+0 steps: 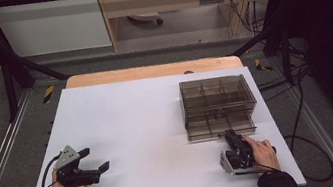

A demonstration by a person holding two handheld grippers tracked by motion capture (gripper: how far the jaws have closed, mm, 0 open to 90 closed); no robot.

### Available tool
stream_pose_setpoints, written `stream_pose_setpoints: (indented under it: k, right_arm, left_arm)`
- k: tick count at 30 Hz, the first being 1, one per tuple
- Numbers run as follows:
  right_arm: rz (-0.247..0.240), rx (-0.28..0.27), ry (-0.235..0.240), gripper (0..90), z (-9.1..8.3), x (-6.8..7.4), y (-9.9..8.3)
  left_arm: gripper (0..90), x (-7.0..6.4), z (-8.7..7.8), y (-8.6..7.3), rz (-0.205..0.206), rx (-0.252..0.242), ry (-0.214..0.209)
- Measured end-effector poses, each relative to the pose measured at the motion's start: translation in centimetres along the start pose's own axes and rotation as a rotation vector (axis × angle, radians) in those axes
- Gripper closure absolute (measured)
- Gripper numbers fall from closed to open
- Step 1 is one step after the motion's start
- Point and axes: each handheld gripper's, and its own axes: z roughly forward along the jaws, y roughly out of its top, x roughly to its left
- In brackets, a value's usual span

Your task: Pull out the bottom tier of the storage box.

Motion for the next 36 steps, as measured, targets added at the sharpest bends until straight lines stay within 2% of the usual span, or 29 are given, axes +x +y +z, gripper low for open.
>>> stream_pose_setpoints:
  k: [36]
  right_arm:
    - [0.000,-0.006,0.013,67.7,-1.0,0.3,-0.1]
  left_arm:
    - [4.5,0.0,-0.1,0.0,0.001,-0.001,0.000]
